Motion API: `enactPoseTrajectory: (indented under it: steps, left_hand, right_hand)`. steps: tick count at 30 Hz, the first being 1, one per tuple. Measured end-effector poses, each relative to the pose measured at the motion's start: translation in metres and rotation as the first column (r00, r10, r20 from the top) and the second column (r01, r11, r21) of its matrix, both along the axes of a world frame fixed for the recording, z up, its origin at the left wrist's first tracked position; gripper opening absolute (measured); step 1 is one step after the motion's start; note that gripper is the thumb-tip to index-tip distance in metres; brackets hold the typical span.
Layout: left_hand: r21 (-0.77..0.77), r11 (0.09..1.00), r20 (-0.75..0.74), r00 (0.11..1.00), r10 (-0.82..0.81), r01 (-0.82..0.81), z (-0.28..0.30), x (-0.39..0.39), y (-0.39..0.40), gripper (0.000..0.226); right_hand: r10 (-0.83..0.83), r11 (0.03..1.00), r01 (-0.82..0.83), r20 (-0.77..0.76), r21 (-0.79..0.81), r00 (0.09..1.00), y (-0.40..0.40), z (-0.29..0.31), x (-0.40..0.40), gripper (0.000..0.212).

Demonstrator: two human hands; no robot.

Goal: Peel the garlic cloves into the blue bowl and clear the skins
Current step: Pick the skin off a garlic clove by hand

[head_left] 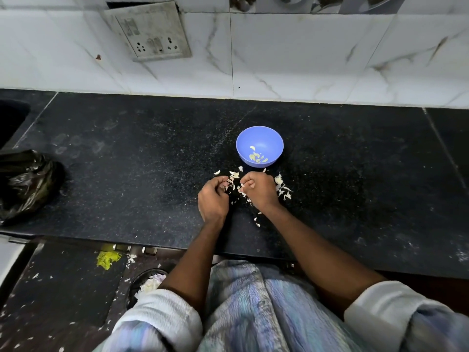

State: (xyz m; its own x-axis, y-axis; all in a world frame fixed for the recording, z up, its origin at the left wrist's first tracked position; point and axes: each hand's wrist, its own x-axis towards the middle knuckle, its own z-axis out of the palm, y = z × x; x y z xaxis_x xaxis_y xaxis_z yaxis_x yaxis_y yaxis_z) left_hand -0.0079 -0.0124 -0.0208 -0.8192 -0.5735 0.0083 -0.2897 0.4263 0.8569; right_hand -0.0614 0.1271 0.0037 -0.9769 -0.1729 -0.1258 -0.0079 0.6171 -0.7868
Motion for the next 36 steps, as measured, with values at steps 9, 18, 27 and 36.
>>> enactPoseTrajectory:
  steps: [9,18,27,36]
  left_hand:
    - [0.070,0.998,-0.060,0.998,0.003,0.001,-0.007,0.009,-0.018,0.041]
    - [0.096,0.995,-0.069,0.997,0.032,-0.026,-0.002,0.007,-0.034,0.032]
    - [0.089,0.996,-0.013,1.000,-0.001,0.002,0.001,0.000,-0.045,0.034]
    - [0.097,0.995,0.003,0.999,-0.036,0.036,-0.001,-0.008,-0.048,0.027]
  right_hand:
    - [0.021,0.981,-0.003,-0.092,0.193,0.996,-0.011,0.003,-0.006,0.028]
    - [0.239,0.875,-0.160,-0.121,0.456,0.963,-0.041,0.002,-0.017,0.046]
    - [0.264,0.851,-0.185,-0.097,0.491,0.960,-0.045,-0.004,-0.023,0.032]
    - [0.368,0.853,-0.302,-0.079,0.425,0.927,-0.033,-0.006,-0.022,0.029]
